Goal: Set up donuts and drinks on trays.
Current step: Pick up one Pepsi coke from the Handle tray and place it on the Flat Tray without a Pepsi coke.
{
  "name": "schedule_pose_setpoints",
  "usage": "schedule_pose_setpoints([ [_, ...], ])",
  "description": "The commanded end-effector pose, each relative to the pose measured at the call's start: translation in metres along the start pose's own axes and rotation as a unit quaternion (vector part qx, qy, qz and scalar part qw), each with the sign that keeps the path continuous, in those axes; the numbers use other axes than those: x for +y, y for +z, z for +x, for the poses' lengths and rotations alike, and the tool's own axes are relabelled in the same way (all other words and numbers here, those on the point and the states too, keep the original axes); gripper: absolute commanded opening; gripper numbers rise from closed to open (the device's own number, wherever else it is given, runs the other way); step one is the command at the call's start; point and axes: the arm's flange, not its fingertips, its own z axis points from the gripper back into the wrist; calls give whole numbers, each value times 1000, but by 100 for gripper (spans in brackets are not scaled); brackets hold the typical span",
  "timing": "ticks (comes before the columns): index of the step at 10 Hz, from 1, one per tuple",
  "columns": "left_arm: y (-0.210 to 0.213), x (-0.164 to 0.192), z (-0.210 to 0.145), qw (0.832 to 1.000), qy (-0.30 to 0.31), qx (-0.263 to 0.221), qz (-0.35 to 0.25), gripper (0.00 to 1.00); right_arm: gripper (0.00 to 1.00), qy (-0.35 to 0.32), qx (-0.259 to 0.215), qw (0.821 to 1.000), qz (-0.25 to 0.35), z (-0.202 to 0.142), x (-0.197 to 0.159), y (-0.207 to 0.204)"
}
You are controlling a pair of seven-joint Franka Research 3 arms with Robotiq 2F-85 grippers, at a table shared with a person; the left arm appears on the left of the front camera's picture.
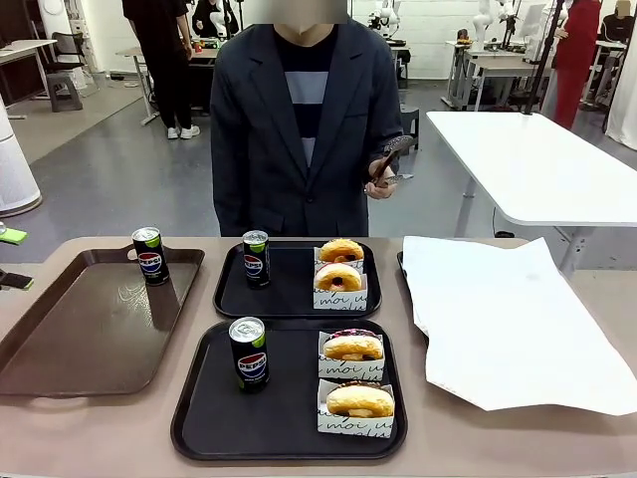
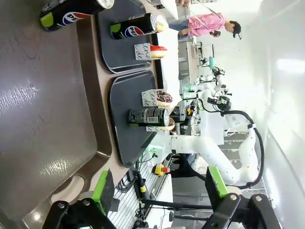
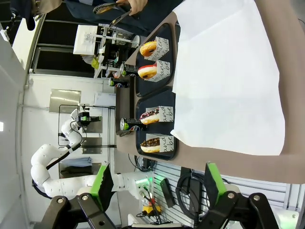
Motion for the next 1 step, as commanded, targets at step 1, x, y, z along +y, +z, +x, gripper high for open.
schedule_pose_setpoints([
  [1,1,-5,3,1000,-6,4,-3,100,100,7,-3,1000,10,1,0,-1],
])
